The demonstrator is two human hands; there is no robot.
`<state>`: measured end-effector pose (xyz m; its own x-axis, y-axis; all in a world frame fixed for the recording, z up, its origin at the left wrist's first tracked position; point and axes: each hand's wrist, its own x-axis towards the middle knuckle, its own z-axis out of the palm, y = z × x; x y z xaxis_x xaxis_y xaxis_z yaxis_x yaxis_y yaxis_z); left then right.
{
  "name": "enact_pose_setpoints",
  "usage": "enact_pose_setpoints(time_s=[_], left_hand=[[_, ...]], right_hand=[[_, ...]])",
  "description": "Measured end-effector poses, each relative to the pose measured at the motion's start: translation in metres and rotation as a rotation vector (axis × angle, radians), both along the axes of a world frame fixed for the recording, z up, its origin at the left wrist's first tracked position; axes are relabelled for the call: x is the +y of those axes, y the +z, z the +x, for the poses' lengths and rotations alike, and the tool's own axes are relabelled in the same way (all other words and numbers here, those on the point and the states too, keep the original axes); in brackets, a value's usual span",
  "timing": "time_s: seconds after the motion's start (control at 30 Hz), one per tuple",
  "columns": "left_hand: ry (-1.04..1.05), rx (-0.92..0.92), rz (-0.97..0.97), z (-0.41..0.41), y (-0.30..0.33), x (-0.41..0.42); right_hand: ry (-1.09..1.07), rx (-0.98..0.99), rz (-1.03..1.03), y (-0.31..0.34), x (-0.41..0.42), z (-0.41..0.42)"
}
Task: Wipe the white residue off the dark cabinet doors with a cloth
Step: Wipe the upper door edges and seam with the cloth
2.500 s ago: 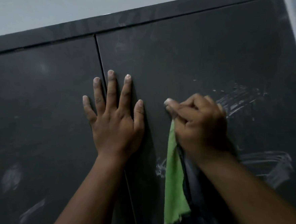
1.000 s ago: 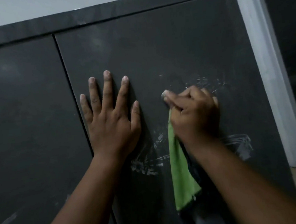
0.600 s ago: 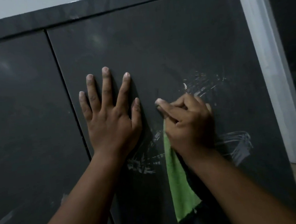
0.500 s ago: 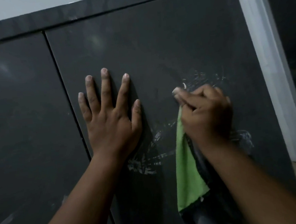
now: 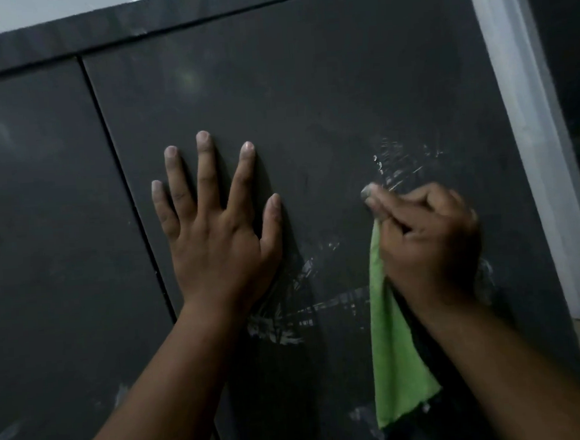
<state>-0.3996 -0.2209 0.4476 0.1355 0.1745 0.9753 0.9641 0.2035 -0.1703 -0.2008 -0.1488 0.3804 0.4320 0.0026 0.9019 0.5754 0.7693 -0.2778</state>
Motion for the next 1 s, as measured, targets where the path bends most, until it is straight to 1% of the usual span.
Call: enact_pose_setpoints(time_s=[0.1, 0.17, 0.23, 0.37, 0.47, 0.63, 0.73, 0.8, 0.9, 1.0], left_hand=[[-0.004, -0.004, -0.001, 0.002, 0.001, 0.0], [-0.006, -0.008, -0.005, 0.005, 0.002, 0.001], [-0.009, -0.011, -0.008, 0.01, 0.004, 0.003], [-0.011, 0.002, 0.0, 0.017, 0.007, 0.009], [-0.022, -0.002, 0.006, 0.017, 0.006, 0.01], [-0.02, 0.001, 0.003, 0.016, 0.003, 0.009], [-0.015, -0.005, 0.001, 0.018, 0.003, 0.01], [-0.019, -0.002, 0.005, 0.018, 0.003, 0.01], [-0.034, 0.006, 0.013, 0.015, 0.002, 0.011], [-0.049, 0.021, 0.014, 0.013, 0.0, 0.011]], right_hand=[[0.064, 0.122, -0.054, 0.033, 0.007, 0.004], [0.095, 0.16, -0.061, 0.049, 0.007, -0.001], [0.089, 0.129, -0.033, 0.049, 0.002, -0.007], [0.03, -0.026, 0.014, 0.01, -0.004, -0.01], [-0.019, -0.035, 0.0, -0.004, 0.005, 0.011], [0.051, 0.131, -0.067, 0.023, 0.018, 0.029], [0.08, 0.164, -0.093, 0.047, 0.016, 0.02], [0.085, 0.127, -0.087, 0.047, 0.006, 0.005], [0.075, -0.011, -0.017, 0.02, -0.006, -0.013], [0.015, -0.015, -0.043, -0.003, 0.0, 0.002]])
